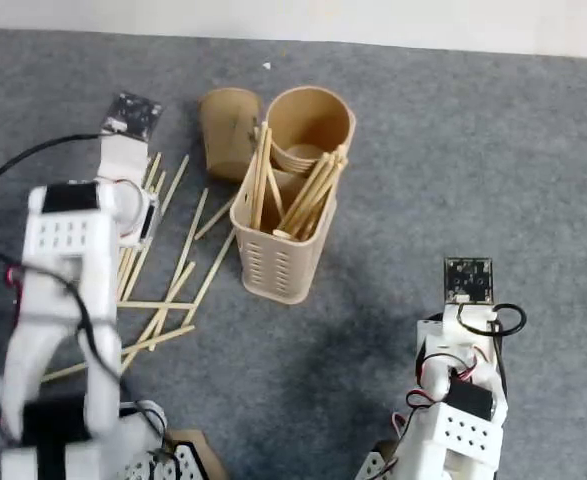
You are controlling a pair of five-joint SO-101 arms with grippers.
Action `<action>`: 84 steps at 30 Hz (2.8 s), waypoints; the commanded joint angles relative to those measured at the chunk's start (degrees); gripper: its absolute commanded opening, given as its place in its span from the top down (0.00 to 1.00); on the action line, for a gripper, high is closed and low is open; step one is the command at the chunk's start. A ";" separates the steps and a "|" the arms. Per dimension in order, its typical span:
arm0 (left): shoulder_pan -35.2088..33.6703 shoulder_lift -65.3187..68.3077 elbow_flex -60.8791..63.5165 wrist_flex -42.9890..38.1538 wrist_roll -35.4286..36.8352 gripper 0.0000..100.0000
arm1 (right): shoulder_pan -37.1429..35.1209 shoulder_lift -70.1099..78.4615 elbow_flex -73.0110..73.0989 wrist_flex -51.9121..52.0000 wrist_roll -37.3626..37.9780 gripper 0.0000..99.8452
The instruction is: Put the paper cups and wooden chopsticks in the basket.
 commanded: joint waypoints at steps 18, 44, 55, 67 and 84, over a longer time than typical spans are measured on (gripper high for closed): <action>-2.33 42.95 -37.76 9.14 -10.73 0.84 | -0.57 -0.75 1.80 -1.01 0.62 0.74; -1.19 52.70 -50.24 13.80 -10.55 1.00 | -0.57 -0.75 1.80 -1.01 0.62 0.74; 3.38 39.60 -75.03 32.18 -6.51 1.00 | -0.57 -0.75 1.80 -1.01 0.62 0.74; 12.62 10.77 -74.68 35.08 2.99 1.00 | -0.57 -0.75 1.80 -1.01 0.62 0.74; 34.24 -42.77 -20.09 -3.96 14.24 1.00 | -0.57 -0.75 1.80 -1.01 0.44 0.74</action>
